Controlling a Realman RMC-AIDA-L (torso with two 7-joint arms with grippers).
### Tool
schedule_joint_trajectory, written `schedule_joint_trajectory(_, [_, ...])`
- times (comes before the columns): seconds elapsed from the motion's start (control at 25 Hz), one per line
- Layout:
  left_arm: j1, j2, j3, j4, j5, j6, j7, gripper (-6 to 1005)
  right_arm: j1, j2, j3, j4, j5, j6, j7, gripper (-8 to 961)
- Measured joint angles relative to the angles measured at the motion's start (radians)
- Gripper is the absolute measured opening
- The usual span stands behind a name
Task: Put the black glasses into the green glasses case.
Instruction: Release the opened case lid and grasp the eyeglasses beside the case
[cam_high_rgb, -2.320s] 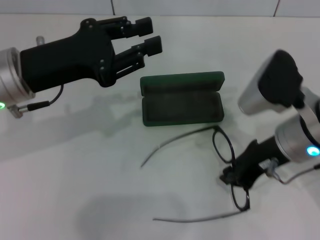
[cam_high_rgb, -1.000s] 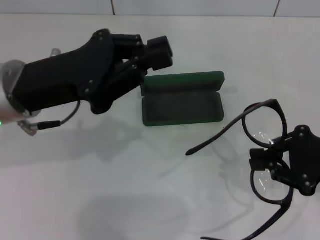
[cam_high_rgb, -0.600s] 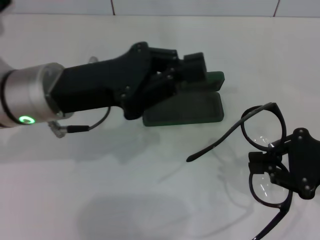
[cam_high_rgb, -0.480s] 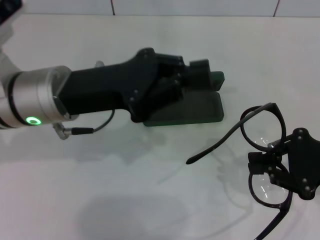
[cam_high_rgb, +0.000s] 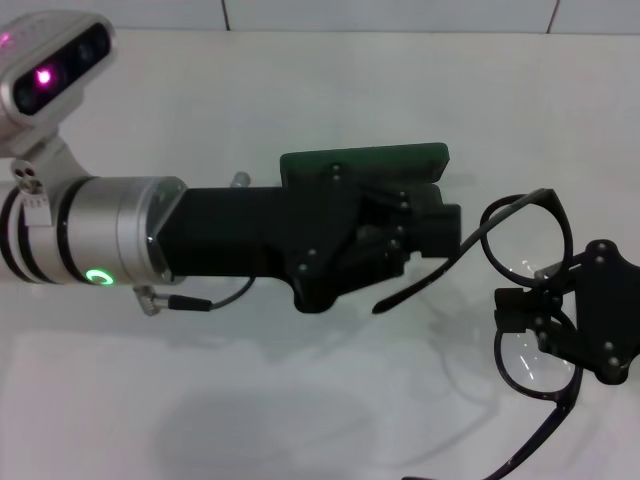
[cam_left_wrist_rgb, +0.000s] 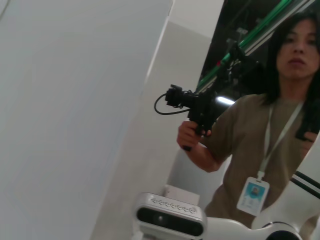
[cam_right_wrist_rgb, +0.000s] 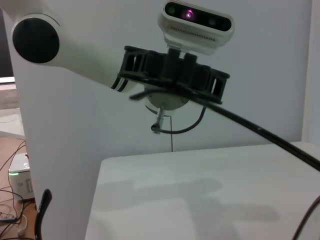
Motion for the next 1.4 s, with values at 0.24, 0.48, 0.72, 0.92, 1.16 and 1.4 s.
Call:
schedule_joint_trajectory(0.24, [-0.003, -0.003, 0.092, -0.008, -0.062, -0.002, 0.011, 54, 0.007, 0.002, -0.007, 0.001, 0.001, -0.007, 0.0, 99])
schedule_joint_trajectory(0.48, [-0.057, -0.007, 0.123, -0.115, -0.07, -0.012, 0.05, 53, 0.008, 0.003, -0.008, 0.003, 0.015, -0.021, -0.002, 98])
schedule_joint_trajectory(0.72, [-0.082, -0.013, 0.177, -0.182, -0.078, -0.045, 0.102, 53, 0.009, 0.003, -0.007, 0.003, 0.016, -0.026, -0.002, 99])
schedule_joint_trajectory(0.92, [-0.078, -0.013, 0.262, -0.185, -0.137, -0.111, 0.12, 53, 0.009, 0.003, -0.003, 0.004, 0.03, -0.026, 0.002, 99])
schedule_joint_trajectory(1.16, [-0.072, -0.014, 0.297, -0.185, -0.149, -0.18, 0.137, 53, 0.026, 0.0, -0.001, 0.025, 0.06, -0.026, 0.023, 98])
schedule_joint_trajectory(1.4, [-0.06, -0.005, 0.298, -0.164, -0.204, -0.12, 0.144, 53, 0.035, -0.005, 0.023, 0.018, 0.028, -0.005, 0.097, 98])
